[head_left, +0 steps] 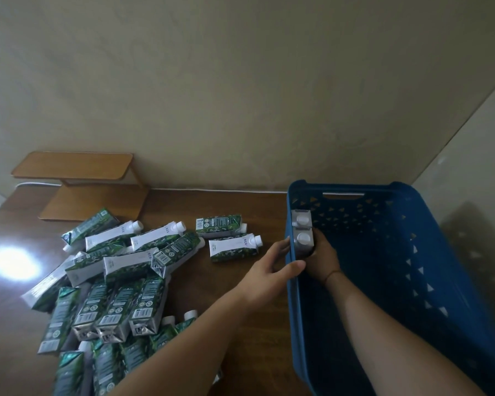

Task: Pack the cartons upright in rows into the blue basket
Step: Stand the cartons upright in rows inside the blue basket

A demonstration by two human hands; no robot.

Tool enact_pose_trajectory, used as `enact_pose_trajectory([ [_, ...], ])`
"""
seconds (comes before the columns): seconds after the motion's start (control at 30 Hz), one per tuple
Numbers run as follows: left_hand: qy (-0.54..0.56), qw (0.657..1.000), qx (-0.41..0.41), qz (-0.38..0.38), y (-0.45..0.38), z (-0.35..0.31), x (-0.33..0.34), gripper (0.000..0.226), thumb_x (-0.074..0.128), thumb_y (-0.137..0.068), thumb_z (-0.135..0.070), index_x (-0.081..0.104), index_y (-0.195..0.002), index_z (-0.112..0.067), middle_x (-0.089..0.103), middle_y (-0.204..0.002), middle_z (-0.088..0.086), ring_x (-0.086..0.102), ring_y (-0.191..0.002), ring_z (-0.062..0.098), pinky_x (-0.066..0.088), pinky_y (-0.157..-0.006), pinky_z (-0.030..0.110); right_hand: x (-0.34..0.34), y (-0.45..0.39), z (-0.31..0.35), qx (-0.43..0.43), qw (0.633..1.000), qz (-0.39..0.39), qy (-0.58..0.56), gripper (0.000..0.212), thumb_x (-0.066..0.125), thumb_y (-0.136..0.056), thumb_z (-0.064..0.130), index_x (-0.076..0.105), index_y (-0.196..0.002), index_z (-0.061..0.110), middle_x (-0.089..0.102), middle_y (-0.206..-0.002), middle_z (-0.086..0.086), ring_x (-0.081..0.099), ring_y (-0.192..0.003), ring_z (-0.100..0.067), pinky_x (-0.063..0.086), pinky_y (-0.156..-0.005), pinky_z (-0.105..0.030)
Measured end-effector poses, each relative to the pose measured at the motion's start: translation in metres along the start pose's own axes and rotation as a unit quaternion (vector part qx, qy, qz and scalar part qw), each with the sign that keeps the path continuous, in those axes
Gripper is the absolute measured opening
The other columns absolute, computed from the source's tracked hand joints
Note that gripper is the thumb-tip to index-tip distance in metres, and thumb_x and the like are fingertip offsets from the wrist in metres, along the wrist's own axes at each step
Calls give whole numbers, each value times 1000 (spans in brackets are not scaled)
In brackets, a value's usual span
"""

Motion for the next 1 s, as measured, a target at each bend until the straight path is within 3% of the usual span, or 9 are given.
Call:
enact_pose_trajectory([
  [0.17, -17, 1000, -10, 18, 4, -2, -13, 72, 52, -85, -70, 39, -146, -35, 50, -143, -11, 49, -129, 9, 42, -102, 27, -4, 1, 7, -3, 996, 64, 57, 71, 71, -79, 13, 38, -142, 25, 62, -125, -9, 59, -115, -30, 48, -94, -38],
  [0.27, -83, 992, -21, -95, 2, 5, -41, 51, 53, -93, -54, 53, -136, -25, 58, -131, -7, 52, -127, 14, 45, -98, 25, -19, 6, 18, -6, 979, 117, 165, 62, 66, -83, 14, 39, -139, 21, 61, -125, -11, 58, -114, -30, 46, -90, -34],
  [0.33, -297, 935, -26, -195, -3, 16, -69, 48, 62, -93, -42, 51, -136, -24, 53, -138, -3, 48, -131, 19, 45, -106, 37, -36, 14, 31, 4, 964, 95, 248, 49, 59, -86, 8, 49, -133, 19, 61, -124, -13, 60, -107, -29, 48, -83, -31],
  [0.4, -466, 861, -37, -198, -9, 30, -85, 63, 64, -91, -40, 39, -146, -23, 39, -152, 1, 34, -141, 26, 34, -115, 44, -54, 28, 51, -9, 960, -15, 279, 44, 54, -86, 3, 58, -126, 21, 67, -114, -7, 64, -96, -27, 53, -74, -33],
  [0.5, -520, 838, -58, -154, -22, 47, -96, 77, 63, -91, -39, 22, -153, -20, 26, -158, 4, 21, -146, 29, 27, -118, 46, -51, 69, 100, -194, 950, -145, 198, 25, 55, -88, 6, 67, -102, 23, 68, -92, 11, 62, -82, -13, 50, -64, -28],
  [0.6, -596, 787, -52, -152, -34, 53, -101, 82, 65, -89, -36, 18, -154, -16, 28, -153, 10, 26, -140, 33, 31, -114, 46, -14, 99, 124, -351, 908, -90, 209, 23, 55, -84, 8, 69, -97, 20, 61, -84, 15, 54, -84, -9, 48, -69, -24],
  [0.7, -659, 732, -48, -165, -39, 55, -109, 76, 66, -87, -34, 26, -148, -15, 35, -144, 12, 34, -130, 33, 36, -107, 42, 4, 100, 126, -377, 865, -96, 318, 23, 56, -81, 16, 72, -95, 22, 68, -85, 8, 50, -86, -18, 45, -75, -34],
  [0.83, -589, 789, -20, -175, -34, 56, -122, 66, 72, -79, -33, 44, -136, -17, 60, -130, 9, 56, -117, 32, 50, -89, 41, 1, 96, 128, -386, 851, -122, 335, 21, 62, -79, 18, 72, -97, 20, 70, -91, 4, 52, -94, -23, 44, -85, -38],
  [1.0, -433, 848, 58, -300, 3, 51, -128, 66, 75, -70, -47, 59, -129, -22, 72, -109, 5, 68, -96, 28, 56, -77, 38, -2, 89, 128, -367, 876, -129, 286, 30, 60, -87, 33, 66, -112, 16, 70, -96, 2, 53, -101, -23, 48, -87, -42],
])
Point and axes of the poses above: each hand's wrist, its own y-axis away from the middle knuckle, its own x-axis out of the palm, z = x × y, the point moved 5 cm from there along -y, towards the middle knuckle
